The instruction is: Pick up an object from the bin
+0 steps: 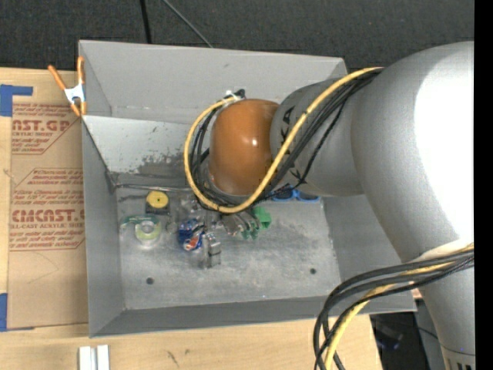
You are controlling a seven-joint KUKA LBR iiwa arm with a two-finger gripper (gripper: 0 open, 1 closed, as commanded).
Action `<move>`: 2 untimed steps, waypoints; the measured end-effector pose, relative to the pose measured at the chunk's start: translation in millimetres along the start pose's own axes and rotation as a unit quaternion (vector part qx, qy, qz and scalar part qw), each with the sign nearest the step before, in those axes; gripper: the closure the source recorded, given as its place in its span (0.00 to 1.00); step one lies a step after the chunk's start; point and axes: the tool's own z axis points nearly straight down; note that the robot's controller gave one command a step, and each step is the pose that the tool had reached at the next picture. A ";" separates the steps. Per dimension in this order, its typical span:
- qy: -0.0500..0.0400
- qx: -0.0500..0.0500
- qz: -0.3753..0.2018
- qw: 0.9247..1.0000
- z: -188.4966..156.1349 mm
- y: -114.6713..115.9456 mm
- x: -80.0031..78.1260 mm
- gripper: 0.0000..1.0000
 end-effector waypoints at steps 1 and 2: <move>0.000 0.000 0.002 1.000 -0.1 -2.1 0.0 1.00; -0.004 0.002 0.008 1.000 -130.9 5.1 5.0 1.00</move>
Offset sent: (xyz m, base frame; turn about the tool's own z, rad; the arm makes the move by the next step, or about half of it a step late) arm 0.0000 0.0000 0.0000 0.0000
